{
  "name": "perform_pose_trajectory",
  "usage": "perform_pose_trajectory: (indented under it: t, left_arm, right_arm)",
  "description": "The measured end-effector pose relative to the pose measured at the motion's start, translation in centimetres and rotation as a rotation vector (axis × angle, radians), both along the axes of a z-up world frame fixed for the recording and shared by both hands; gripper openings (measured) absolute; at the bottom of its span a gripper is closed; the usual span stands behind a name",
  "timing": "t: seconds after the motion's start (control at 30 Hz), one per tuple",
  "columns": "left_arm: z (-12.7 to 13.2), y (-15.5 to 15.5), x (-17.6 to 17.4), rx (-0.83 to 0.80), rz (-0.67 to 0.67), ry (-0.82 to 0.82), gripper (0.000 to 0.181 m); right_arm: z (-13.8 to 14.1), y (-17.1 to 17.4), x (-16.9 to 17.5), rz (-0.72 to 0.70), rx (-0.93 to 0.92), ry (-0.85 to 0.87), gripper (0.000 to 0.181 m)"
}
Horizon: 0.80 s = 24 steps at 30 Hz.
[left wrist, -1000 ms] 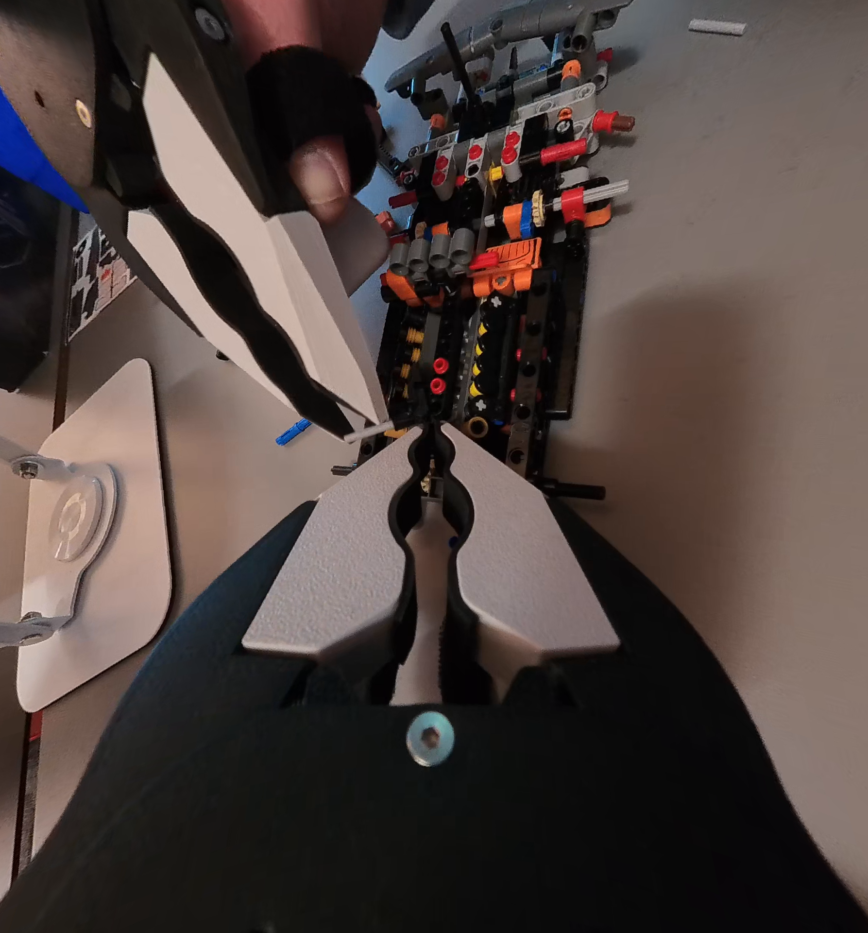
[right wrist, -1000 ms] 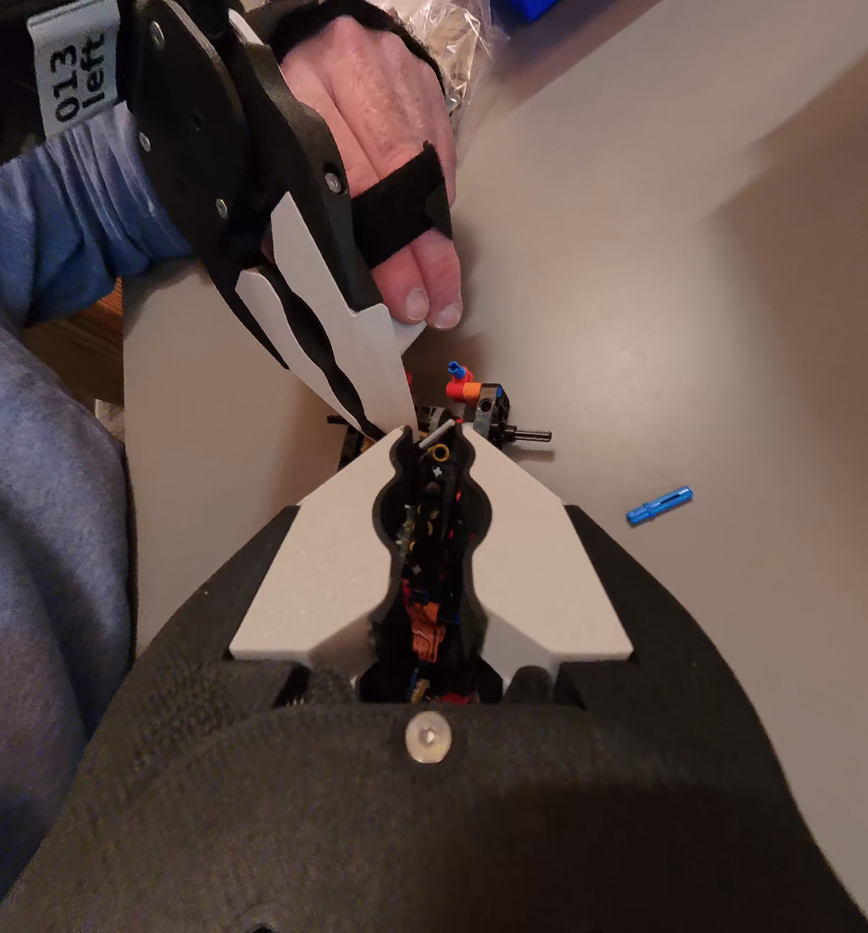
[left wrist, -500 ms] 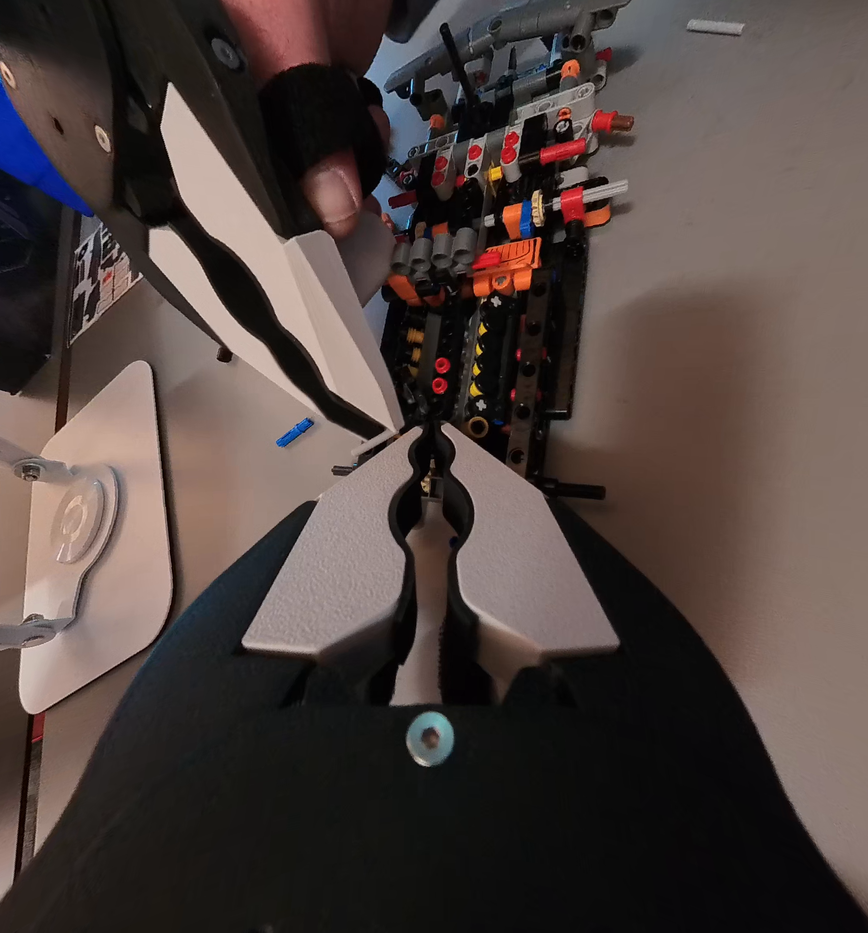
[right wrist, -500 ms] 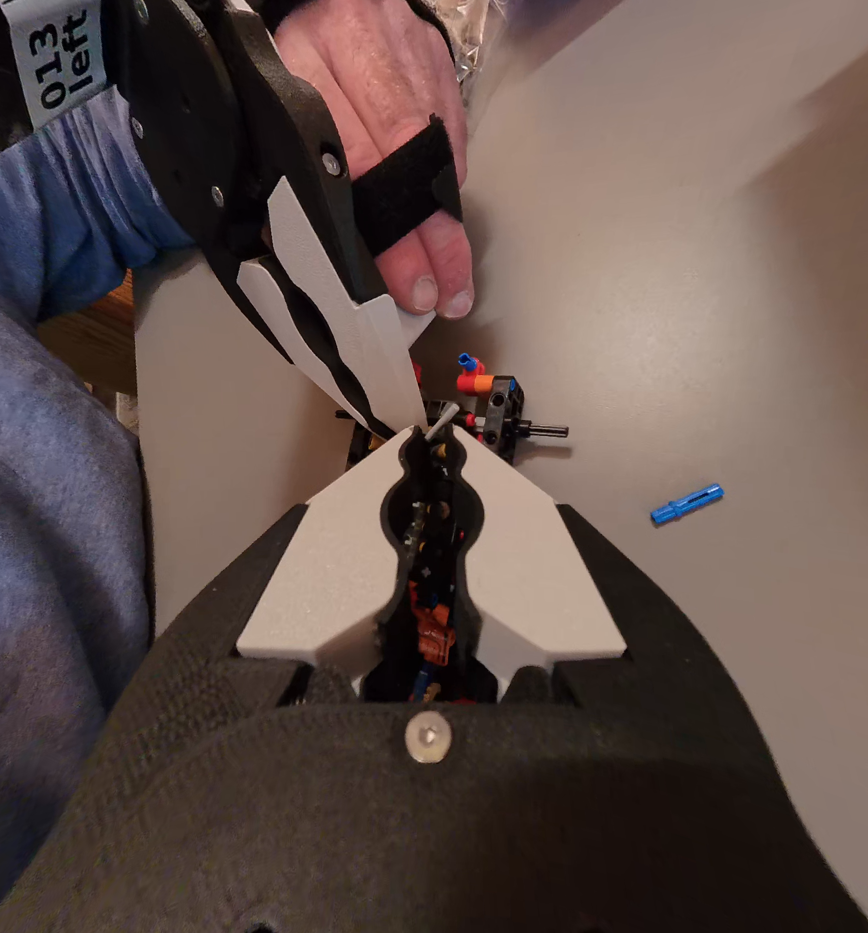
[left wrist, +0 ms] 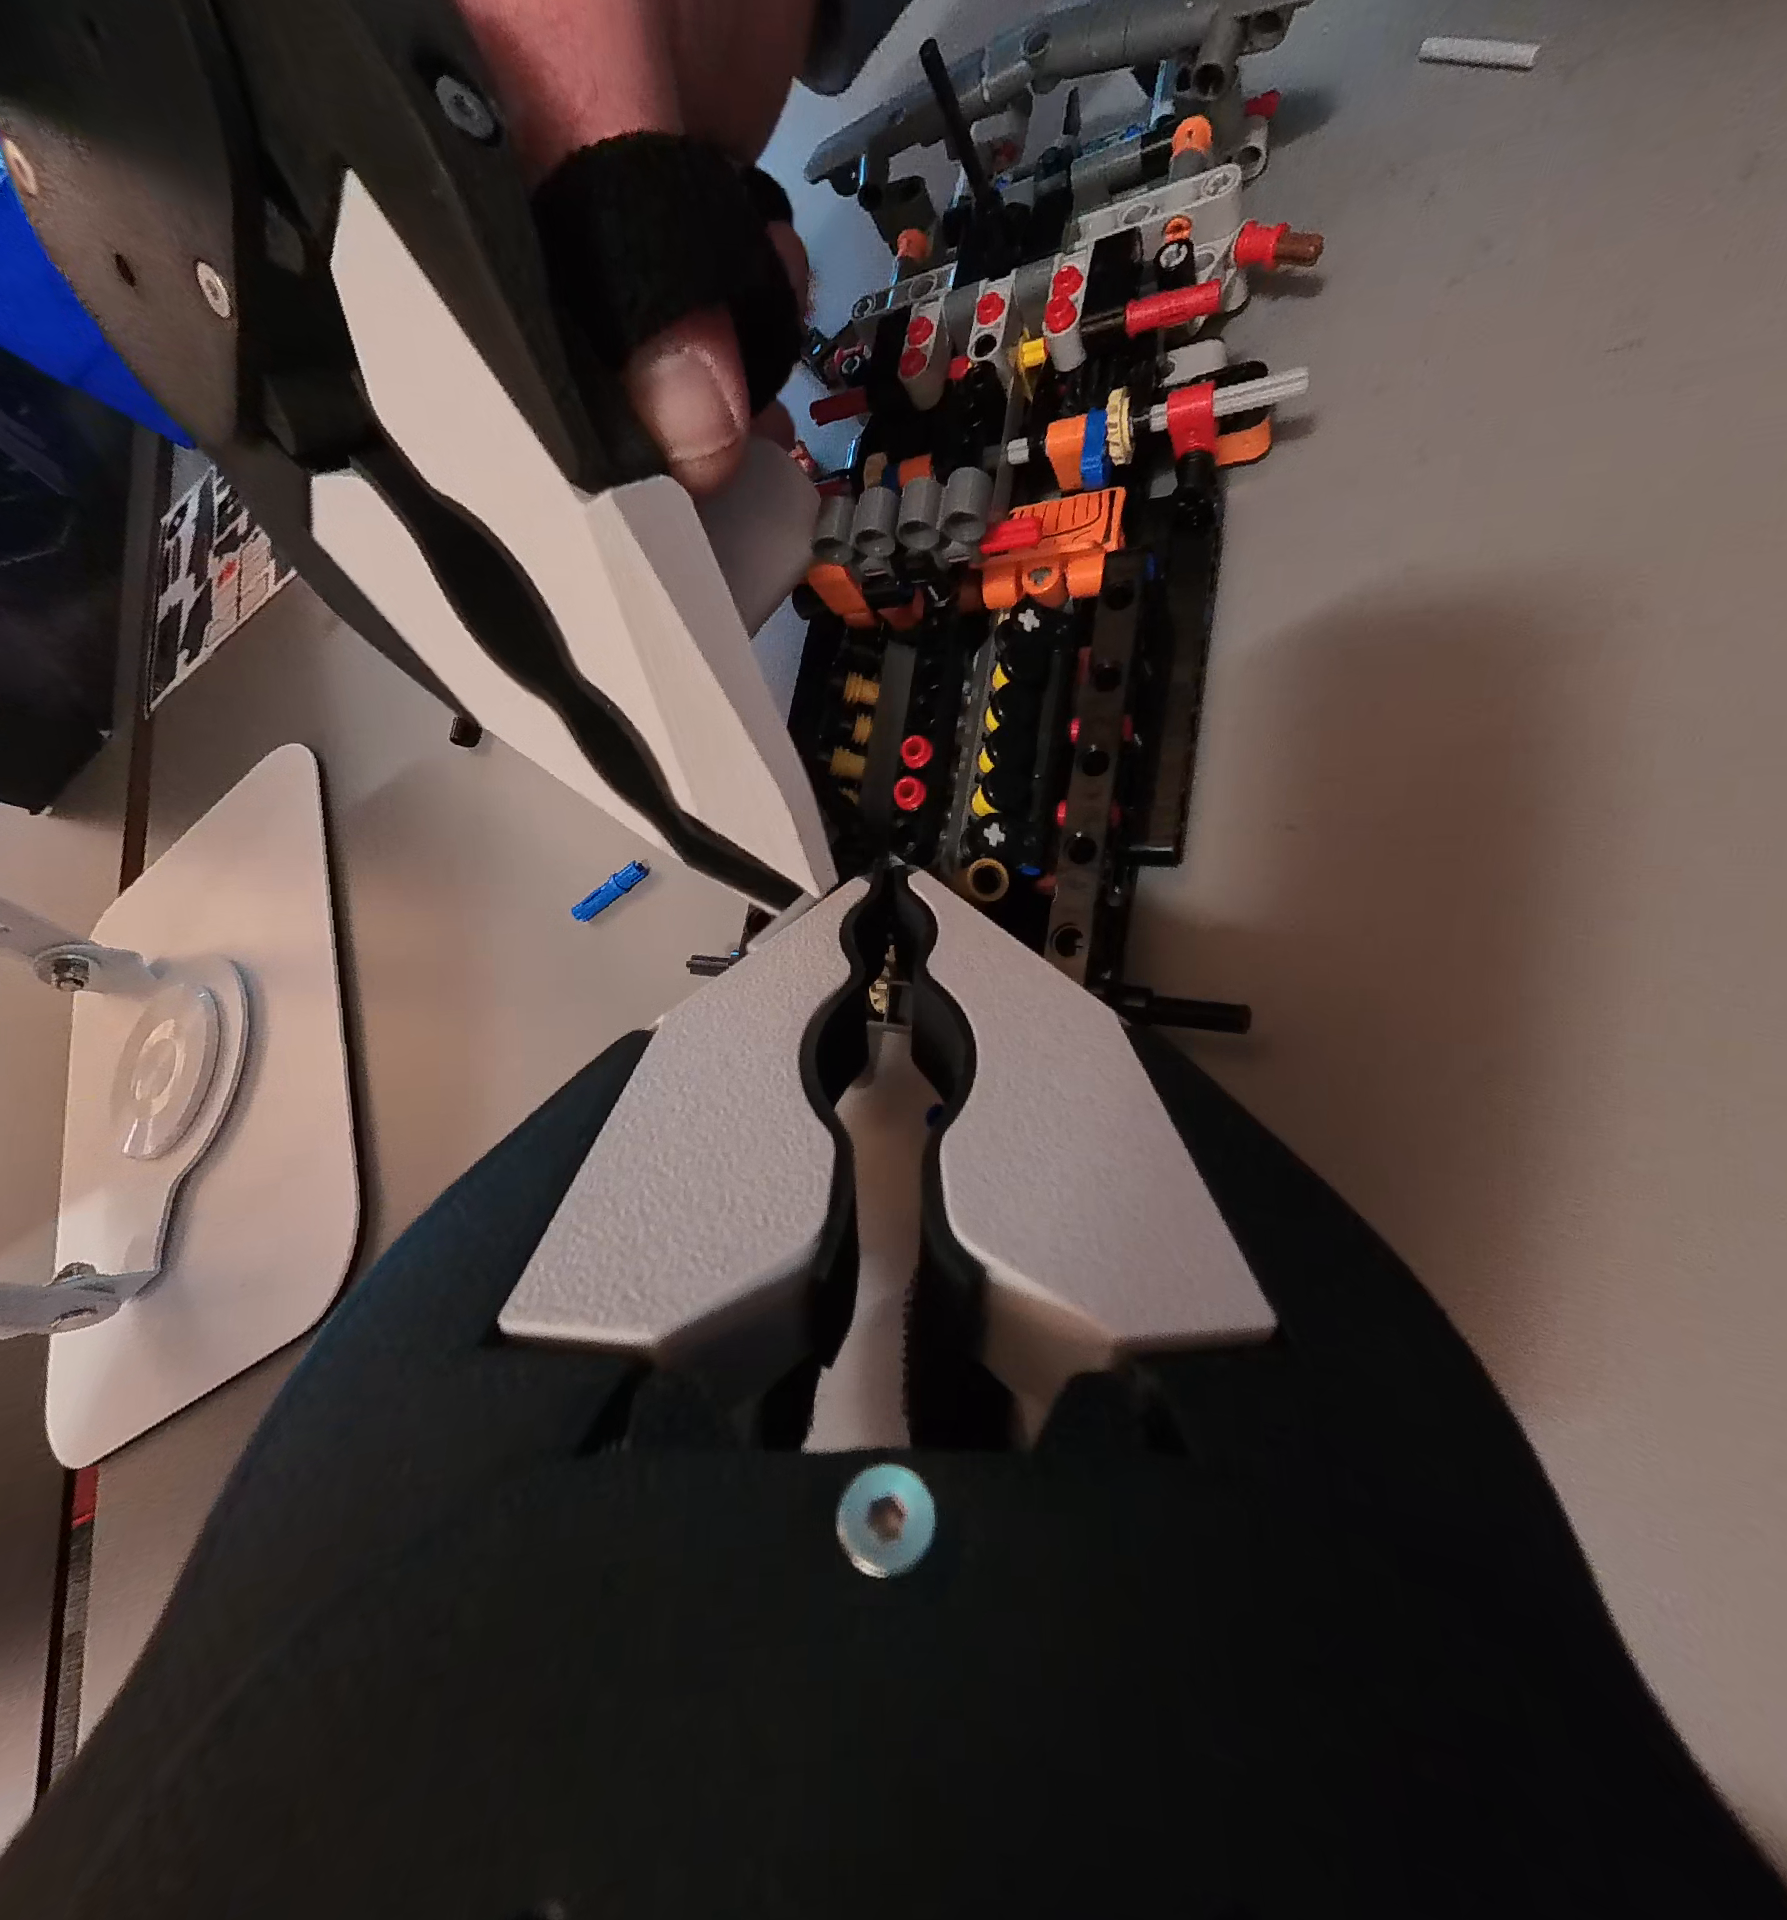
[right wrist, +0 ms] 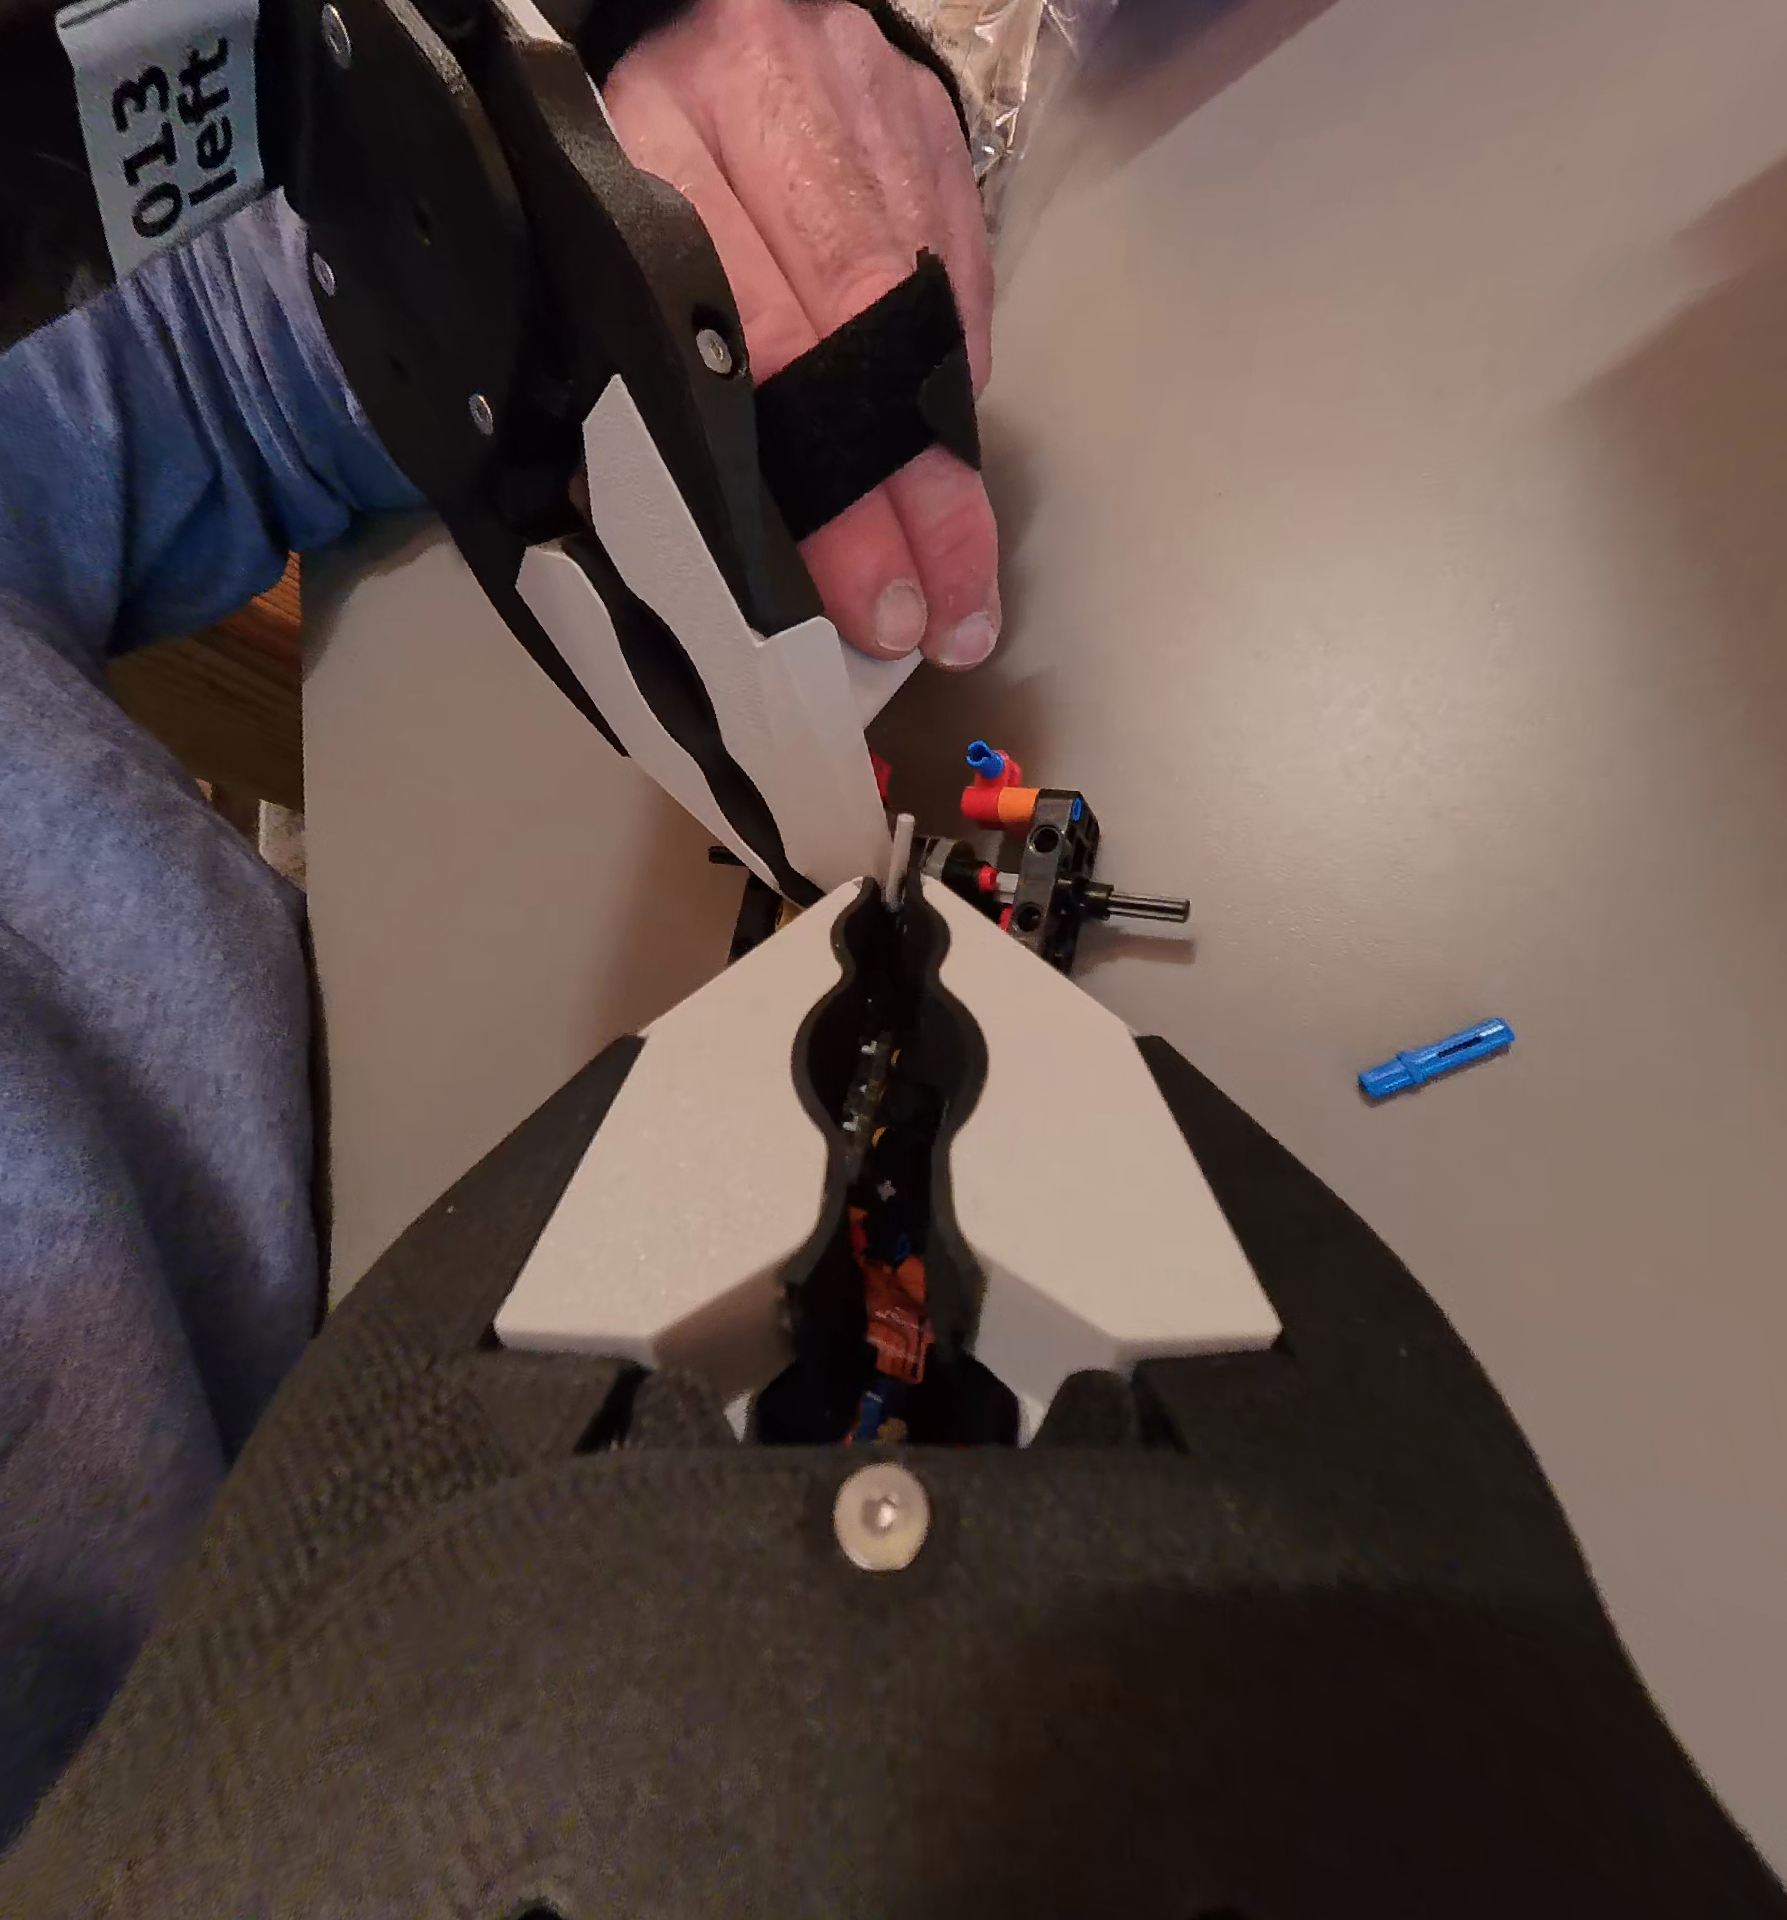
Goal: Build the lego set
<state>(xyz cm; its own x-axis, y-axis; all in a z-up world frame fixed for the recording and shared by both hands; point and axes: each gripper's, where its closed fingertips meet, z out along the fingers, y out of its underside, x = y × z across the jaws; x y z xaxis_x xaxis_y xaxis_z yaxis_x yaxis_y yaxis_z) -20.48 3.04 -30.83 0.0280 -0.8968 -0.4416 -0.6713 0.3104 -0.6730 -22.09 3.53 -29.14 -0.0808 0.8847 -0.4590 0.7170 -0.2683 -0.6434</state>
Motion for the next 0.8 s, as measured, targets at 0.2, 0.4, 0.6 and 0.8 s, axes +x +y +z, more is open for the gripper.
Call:
perform_pose_trajectory:
  t: [0.2, 0.4, 0.6, 0.8]
  left_arm:
    - [0.0, 0.0, 0.0, 0.012, -0.003, 0.005, 0.0]
    - [0.0, 0.0, 0.0, 0.014, -0.004, 0.007, 0.0]
    - [0.0, 0.1, 0.0, 0.017, 0.0, 0.008, 0.0]
    - [0.1, 0.4, -0.2, 0.03, 0.023, 0.015, 0.0]
  right_arm:
    - [-0.4, 0.0, 0.2, 0.02, 0.043, -0.05, 0.006]
    - [-0.4, -0.1, 0.2, 0.023, 0.029, -0.061, 0.001]
    - [0.3, 0.0, 0.1, -0.012, 0.08, -0.037, 0.0]
    - [1.1, -0.9, 0.3, -0.053, 0.112, -0.018, 0.0]
